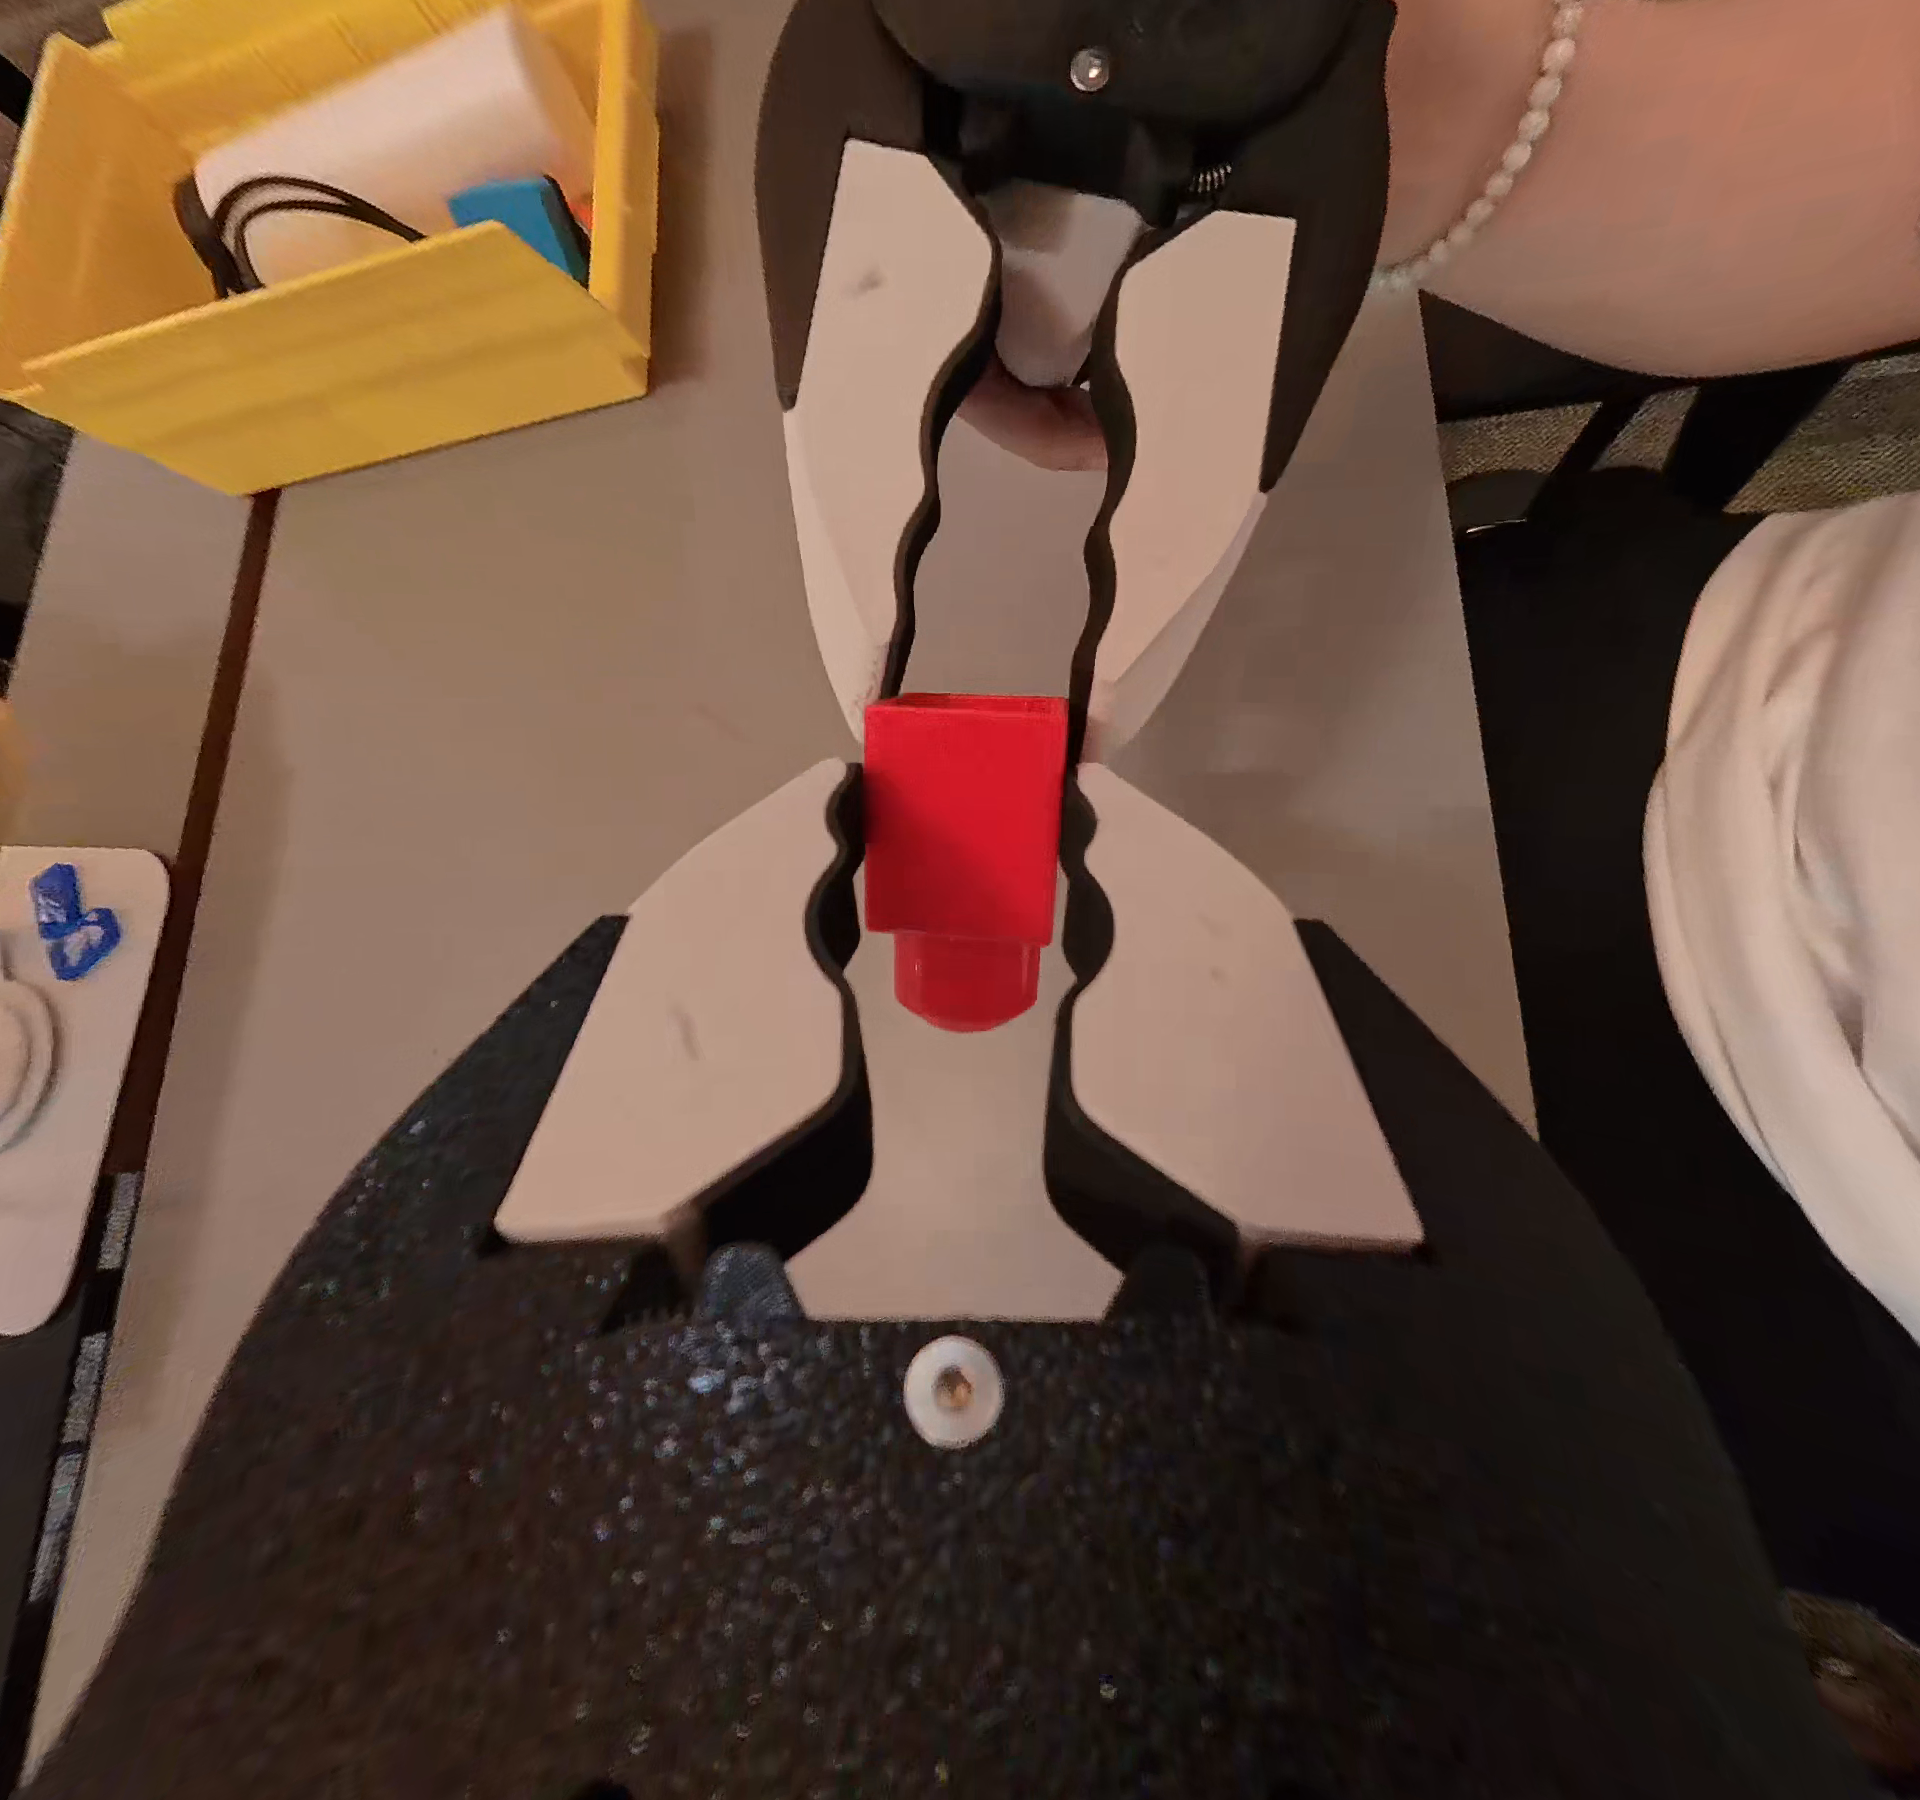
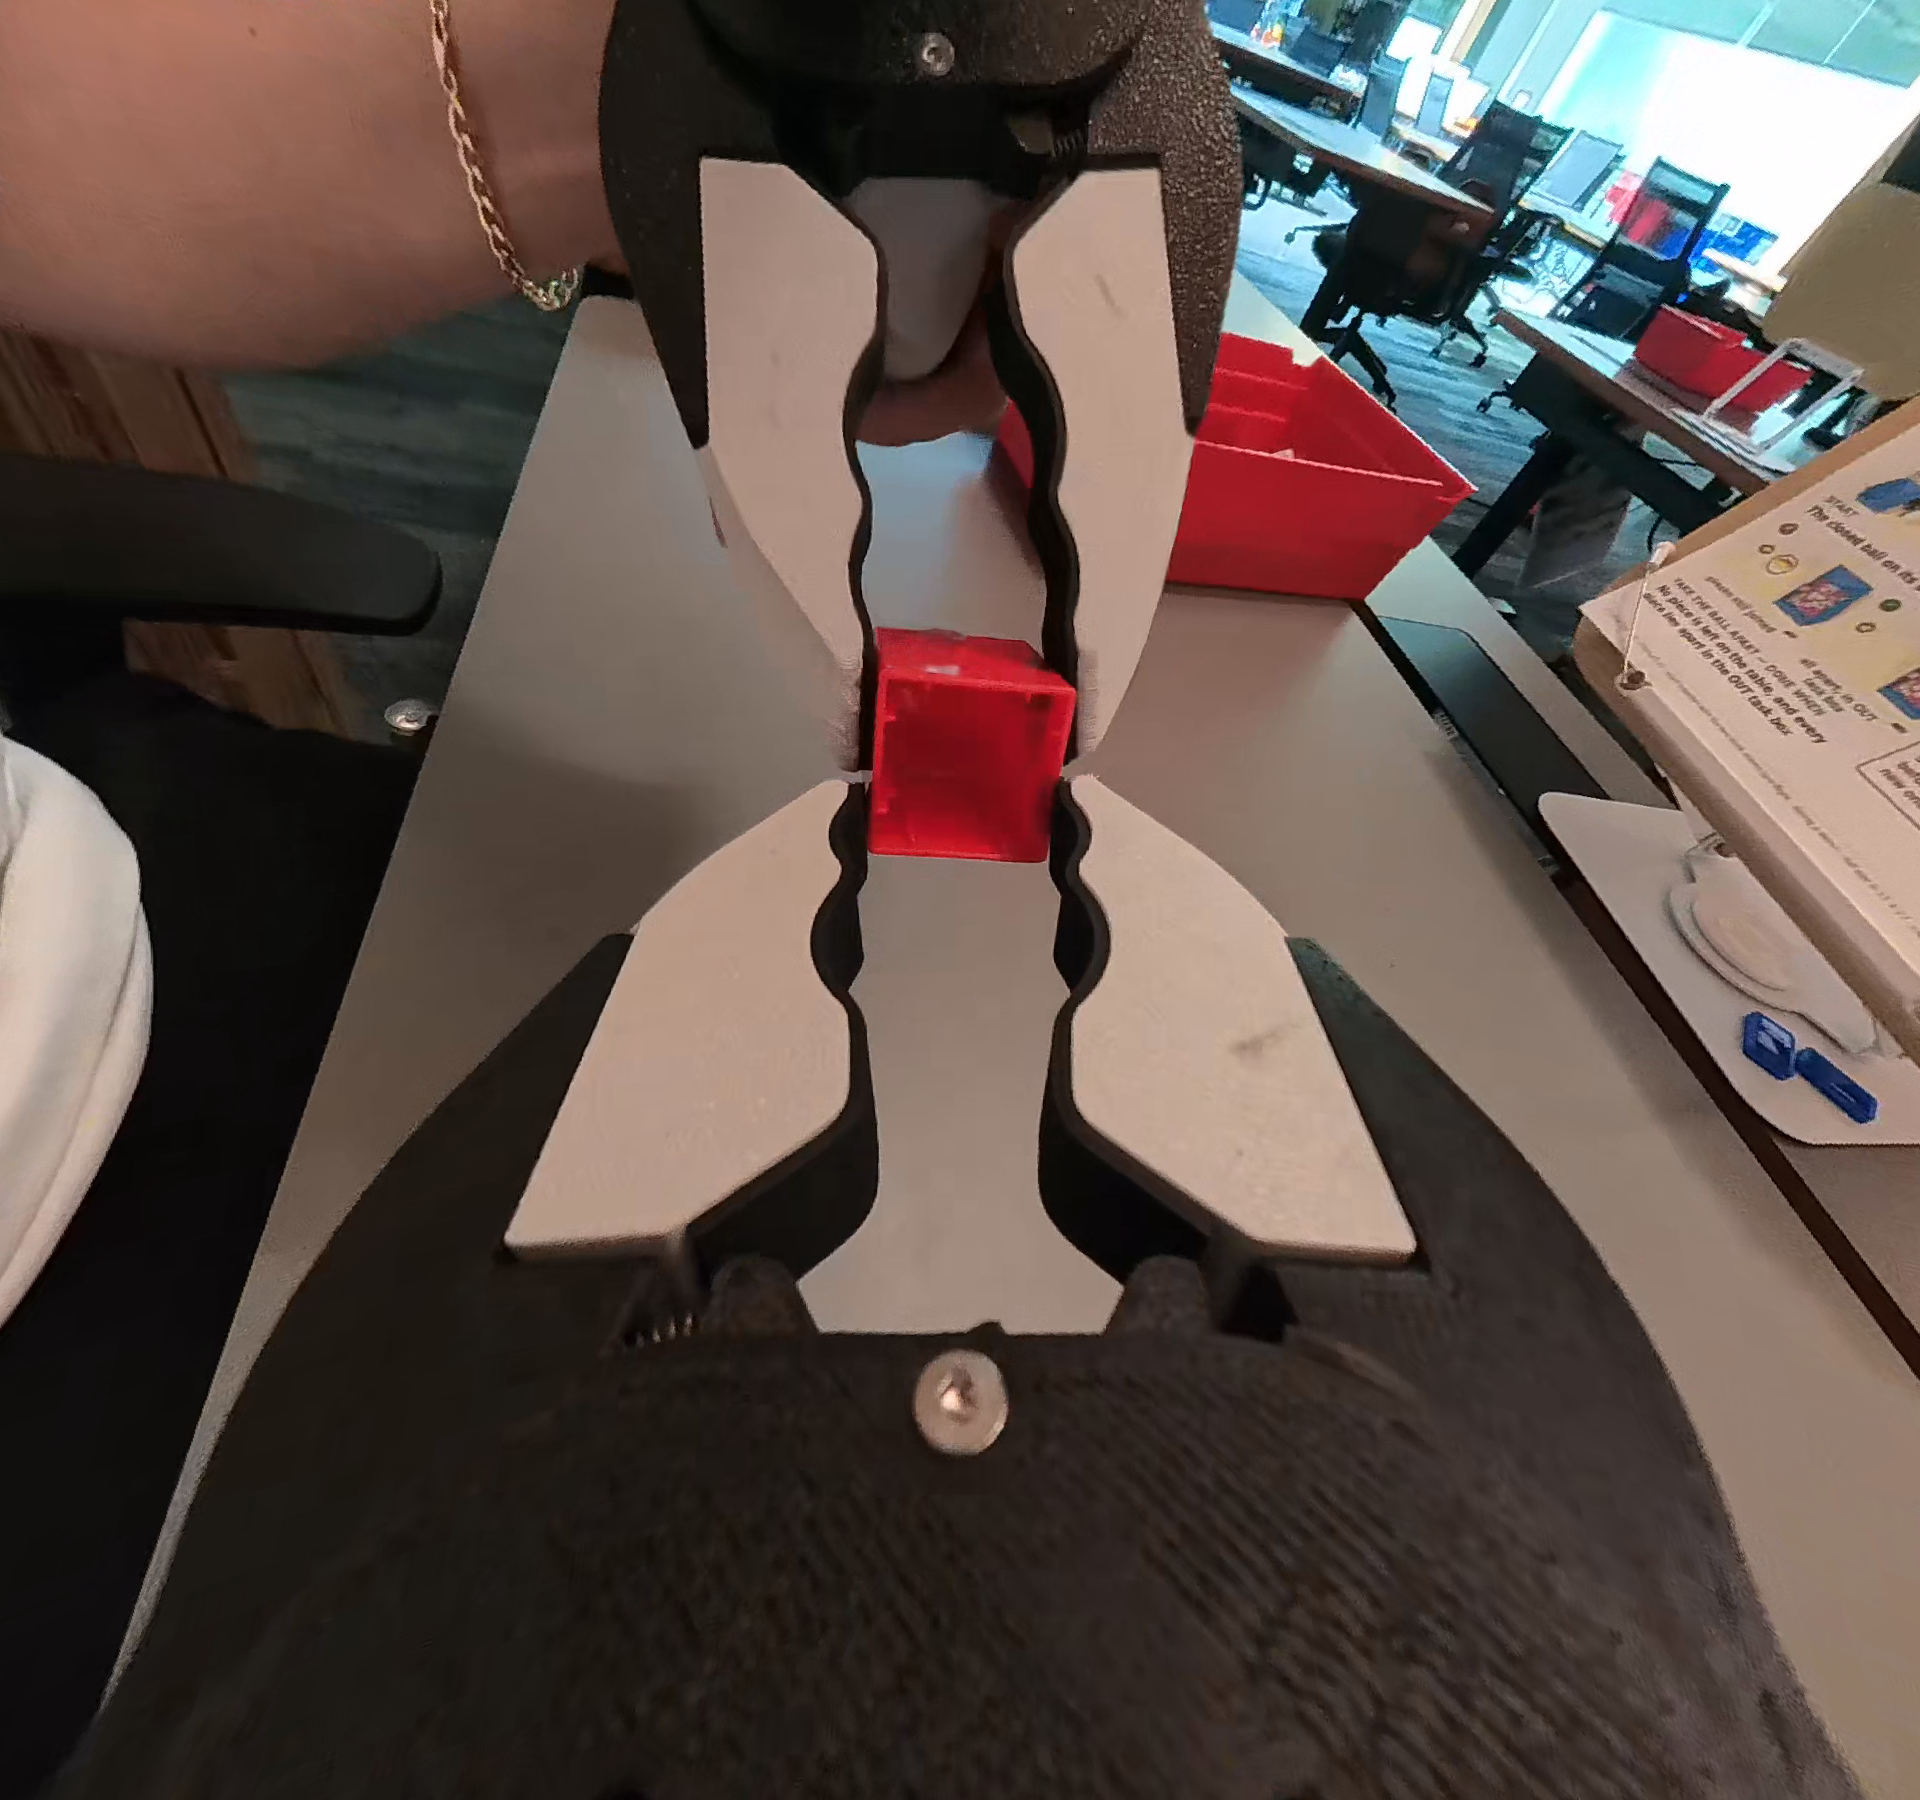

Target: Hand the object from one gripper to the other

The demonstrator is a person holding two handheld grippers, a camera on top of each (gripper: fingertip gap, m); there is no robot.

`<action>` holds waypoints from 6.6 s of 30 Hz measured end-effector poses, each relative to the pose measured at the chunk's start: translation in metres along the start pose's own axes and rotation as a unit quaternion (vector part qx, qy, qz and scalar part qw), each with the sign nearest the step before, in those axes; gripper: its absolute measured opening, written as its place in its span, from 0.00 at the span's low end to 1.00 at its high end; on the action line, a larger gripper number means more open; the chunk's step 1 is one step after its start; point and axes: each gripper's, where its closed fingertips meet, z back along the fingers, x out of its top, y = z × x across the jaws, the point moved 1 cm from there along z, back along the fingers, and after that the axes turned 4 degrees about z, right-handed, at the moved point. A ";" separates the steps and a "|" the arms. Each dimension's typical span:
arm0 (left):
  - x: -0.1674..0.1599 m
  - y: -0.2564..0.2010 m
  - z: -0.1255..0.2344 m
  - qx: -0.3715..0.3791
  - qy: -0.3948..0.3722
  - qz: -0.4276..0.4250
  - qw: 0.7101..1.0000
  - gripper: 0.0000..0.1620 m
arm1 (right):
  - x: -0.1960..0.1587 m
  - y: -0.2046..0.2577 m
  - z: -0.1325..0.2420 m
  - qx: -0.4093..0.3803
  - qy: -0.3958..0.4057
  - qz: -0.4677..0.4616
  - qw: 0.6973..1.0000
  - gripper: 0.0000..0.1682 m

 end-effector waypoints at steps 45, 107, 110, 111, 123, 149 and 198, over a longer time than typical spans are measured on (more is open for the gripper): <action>0.021 0.031 0.017 0.067 -0.166 0.190 0.965 0.37 | -0.003 -0.040 0.006 -0.185 0.085 0.092 0.975 0.17; -0.047 0.032 0.041 0.183 -0.250 0.195 0.930 0.34 | -0.145 -0.225 0.218 -0.449 0.301 -0.241 0.806 0.22; -0.054 0.033 0.048 0.181 -0.263 0.210 0.924 0.34 | -0.170 -0.234 0.212 -0.399 0.334 -0.296 0.801 0.22; -0.057 0.033 0.049 0.181 -0.266 0.215 0.922 0.33 | -0.178 -0.231 0.208 -0.373 0.350 -0.321 0.797 0.22; -0.082 0.042 0.081 0.219 -0.259 0.223 0.914 0.32 | -0.237 -0.219 0.194 -0.279 0.507 -0.383 0.720 0.22; -0.267 0.128 0.227 0.411 -0.149 0.459 0.773 0.28 | -0.091 -0.130 0.077 -0.314 0.151 -0.216 0.912 0.61; -0.438 0.336 0.217 0.393 0.179 0.592 0.680 0.30 | -0.113 -0.112 0.005 -0.252 0.155 -0.160 0.942 0.56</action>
